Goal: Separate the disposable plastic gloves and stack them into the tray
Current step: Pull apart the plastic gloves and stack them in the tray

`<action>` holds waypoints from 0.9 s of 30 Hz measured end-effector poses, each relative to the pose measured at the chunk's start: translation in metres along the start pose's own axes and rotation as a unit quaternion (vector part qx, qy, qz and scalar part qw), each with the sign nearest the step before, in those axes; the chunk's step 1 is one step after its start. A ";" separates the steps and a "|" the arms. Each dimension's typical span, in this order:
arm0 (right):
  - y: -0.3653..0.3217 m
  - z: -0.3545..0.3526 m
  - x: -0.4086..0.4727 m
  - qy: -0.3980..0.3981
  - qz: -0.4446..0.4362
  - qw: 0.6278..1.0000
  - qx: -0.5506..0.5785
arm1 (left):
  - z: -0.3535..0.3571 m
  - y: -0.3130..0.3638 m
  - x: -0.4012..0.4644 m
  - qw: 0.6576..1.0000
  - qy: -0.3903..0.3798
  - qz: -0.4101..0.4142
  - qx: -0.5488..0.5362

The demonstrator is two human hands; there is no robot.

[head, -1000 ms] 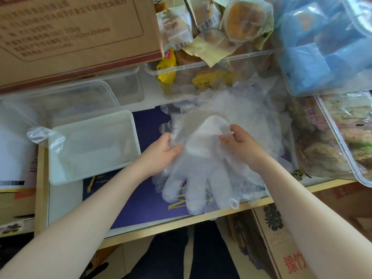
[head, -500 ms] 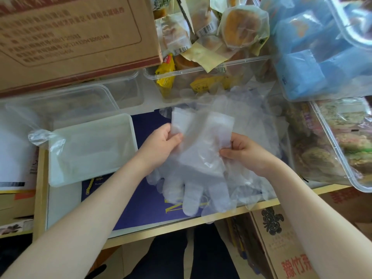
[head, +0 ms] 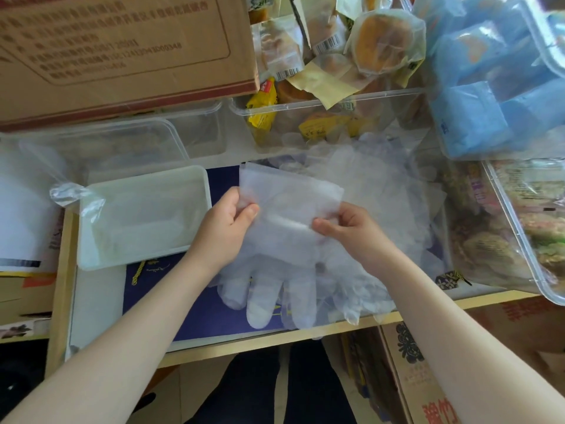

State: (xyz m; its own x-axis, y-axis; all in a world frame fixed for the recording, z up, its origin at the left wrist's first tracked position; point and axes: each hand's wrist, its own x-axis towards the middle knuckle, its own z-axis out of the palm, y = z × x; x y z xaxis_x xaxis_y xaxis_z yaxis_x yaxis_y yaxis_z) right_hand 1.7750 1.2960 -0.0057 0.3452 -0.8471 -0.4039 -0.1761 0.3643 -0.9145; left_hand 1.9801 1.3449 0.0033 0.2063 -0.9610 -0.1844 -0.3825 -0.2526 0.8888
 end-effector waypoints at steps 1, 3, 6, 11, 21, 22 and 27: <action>0.003 0.002 0.000 0.005 -0.008 1.000 -0.007 | 0.000 -0.001 -0.002 1.000 0.007 -0.003 -0.002; 0.004 0.005 0.000 0.019 -0.022 0.999 0.020 | -0.001 0.000 -0.009 1.000 0.017 -0.008 -0.015; 0.005 0.004 0.000 0.040 -0.036 0.998 0.029 | -0.004 -0.003 -0.018 0.999 -0.039 -0.021 0.007; 0.009 0.004 0.000 0.031 -0.021 0.999 -0.009 | -0.020 -0.002 -0.028 0.971 -0.193 -0.086 0.107; 0.013 0.018 -0.007 0.009 0.020 1.000 -0.018 | -0.010 0.011 -0.013 0.992 0.068 -0.106 0.018; 0.016 0.017 -0.006 0.015 0.022 0.998 -0.053 | -0.012 0.011 -0.013 0.990 0.093 -0.100 0.037; 0.026 0.010 0.000 0.100 0.006 0.931 -0.351 | -0.027 0.011 -0.015 0.980 0.133 -0.051 0.140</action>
State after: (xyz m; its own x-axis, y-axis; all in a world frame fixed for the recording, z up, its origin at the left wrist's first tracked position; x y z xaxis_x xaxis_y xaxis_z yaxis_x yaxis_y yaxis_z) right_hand 1.7797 1.3093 -0.0297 0.1738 -0.9255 -0.3366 -0.7625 0.0898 -0.6407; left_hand 1.9976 1.3593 0.0270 0.4703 -0.8747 -0.1174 -0.5715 -0.4032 0.7147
